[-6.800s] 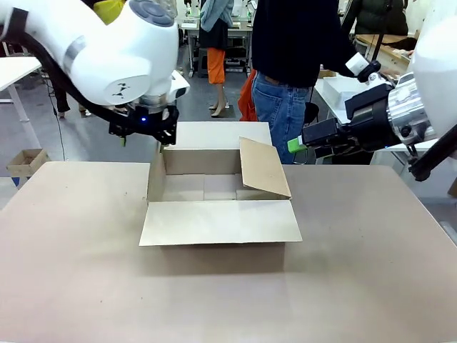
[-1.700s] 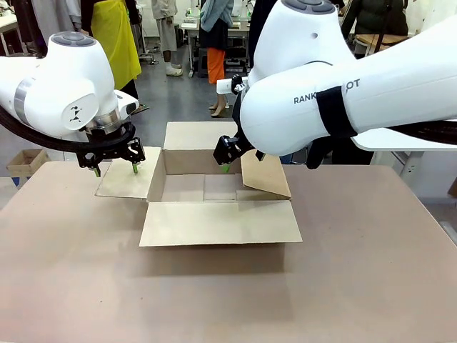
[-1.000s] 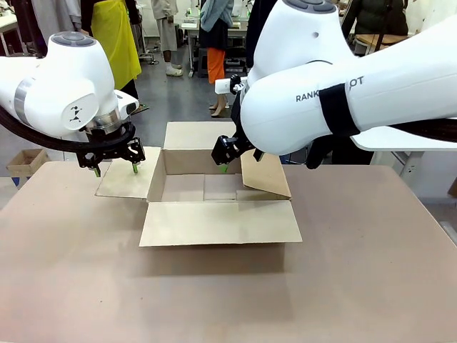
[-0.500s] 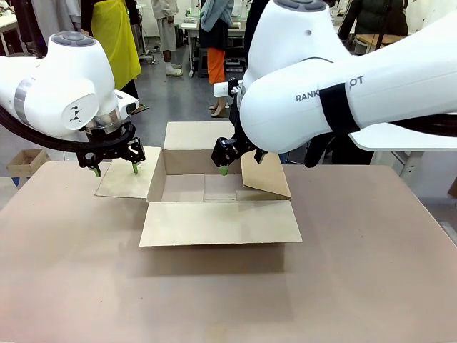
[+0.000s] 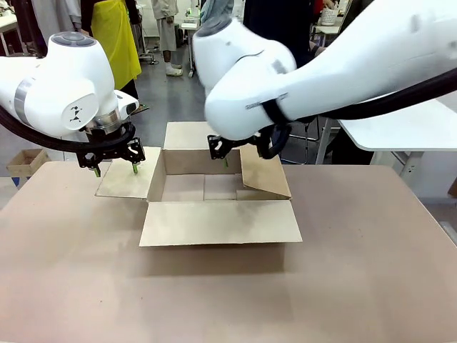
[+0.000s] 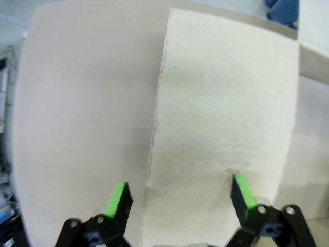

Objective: Pack the gift set into the box.
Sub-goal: Place both hands on the side flaps of the Package Box and spread them outward.

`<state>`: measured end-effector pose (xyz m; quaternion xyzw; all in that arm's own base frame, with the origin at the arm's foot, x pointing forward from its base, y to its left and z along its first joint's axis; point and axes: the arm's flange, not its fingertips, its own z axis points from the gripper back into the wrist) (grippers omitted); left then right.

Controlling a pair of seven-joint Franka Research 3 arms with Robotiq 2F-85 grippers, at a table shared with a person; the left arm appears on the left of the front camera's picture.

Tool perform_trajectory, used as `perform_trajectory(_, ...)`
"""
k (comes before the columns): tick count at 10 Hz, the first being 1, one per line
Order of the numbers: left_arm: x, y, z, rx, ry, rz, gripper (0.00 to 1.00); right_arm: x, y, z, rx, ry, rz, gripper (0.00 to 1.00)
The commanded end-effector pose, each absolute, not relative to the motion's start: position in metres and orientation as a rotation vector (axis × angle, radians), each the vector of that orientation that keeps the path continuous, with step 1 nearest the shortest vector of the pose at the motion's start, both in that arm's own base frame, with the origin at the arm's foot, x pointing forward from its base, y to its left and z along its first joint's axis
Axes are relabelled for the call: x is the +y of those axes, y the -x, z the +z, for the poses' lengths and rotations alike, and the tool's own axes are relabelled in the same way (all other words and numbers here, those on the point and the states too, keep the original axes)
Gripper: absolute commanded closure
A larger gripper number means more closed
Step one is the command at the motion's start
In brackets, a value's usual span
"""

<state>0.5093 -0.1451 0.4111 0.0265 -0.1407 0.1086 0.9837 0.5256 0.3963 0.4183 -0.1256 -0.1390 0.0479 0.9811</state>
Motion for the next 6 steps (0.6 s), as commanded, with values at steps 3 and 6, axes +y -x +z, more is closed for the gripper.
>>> perform_trajectory(3,-0.148,-0.509,0.412,-0.293,-0.075,0.235,0.00,0.408,-0.553,0.386,-0.297,0.443,0.014,0.00)
perform_trajectory(6,-0.148,-0.509,0.412,-0.293,-0.075,0.235,0.00,0.388,-0.551,0.386,-0.302,0.501,-0.017,0.00)
